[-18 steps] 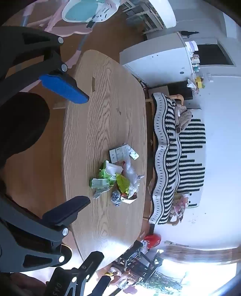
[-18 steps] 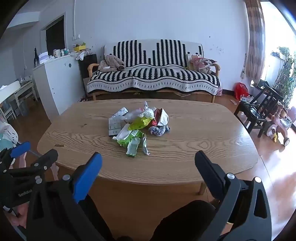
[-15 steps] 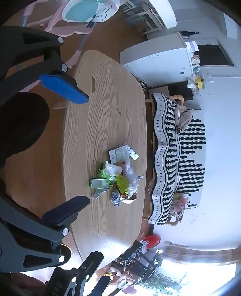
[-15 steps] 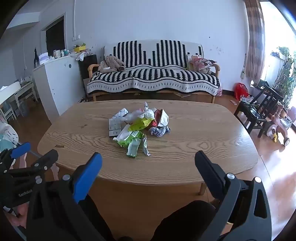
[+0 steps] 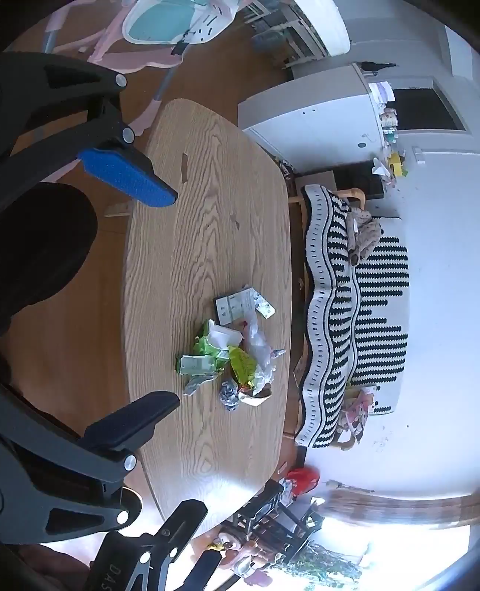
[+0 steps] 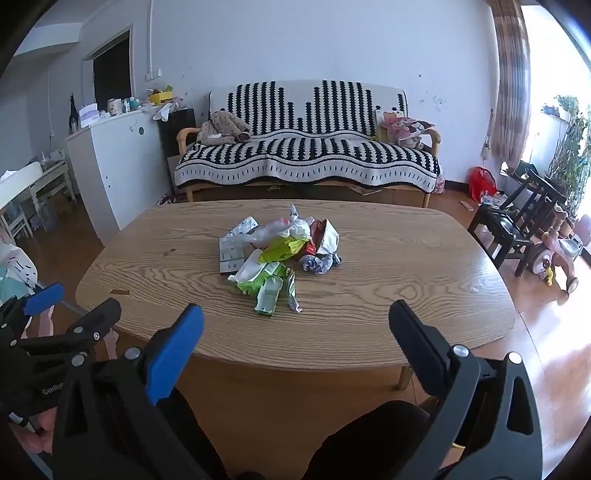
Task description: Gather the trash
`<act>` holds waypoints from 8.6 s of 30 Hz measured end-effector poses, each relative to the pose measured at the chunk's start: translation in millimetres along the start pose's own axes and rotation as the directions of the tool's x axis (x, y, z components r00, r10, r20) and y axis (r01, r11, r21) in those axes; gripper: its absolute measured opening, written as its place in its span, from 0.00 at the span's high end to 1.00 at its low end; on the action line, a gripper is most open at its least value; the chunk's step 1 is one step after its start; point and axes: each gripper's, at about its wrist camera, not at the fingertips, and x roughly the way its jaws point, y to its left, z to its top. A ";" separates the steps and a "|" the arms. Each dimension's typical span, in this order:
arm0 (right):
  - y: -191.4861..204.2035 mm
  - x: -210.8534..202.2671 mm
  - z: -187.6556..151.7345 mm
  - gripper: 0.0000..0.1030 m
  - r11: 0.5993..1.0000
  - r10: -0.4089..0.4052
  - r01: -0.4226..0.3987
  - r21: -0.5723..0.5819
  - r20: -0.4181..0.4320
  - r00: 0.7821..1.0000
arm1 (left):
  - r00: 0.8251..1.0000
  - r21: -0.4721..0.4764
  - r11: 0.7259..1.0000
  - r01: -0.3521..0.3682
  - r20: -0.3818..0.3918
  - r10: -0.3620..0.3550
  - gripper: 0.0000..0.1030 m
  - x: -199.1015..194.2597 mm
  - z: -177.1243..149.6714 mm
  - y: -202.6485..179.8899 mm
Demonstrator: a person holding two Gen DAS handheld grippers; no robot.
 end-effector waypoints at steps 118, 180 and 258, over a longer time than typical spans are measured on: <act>-14.8 328.7 -30.2 0.89 0.995 0.099 -0.102 0.008 -0.316 0.943 | 0.924 -0.039 0.999 -0.001 -0.382 -0.014 0.48 404.2 73.0 0.0; -475.2 130.2 -305.9 0.89 0.718 -0.093 0.396 0.573 -0.485 0.869 | 0.619 0.305 0.599 0.740 -0.658 -0.430 0.90 239.8 -186.5 -523.9; 2.8 203.1 -42.2 0.15 0.990 0.137 -0.125 0.065 -0.237 0.962 | 0.950 -0.070 0.982 0.175 -0.250 -0.188 0.14 201.7 -2.9 39.4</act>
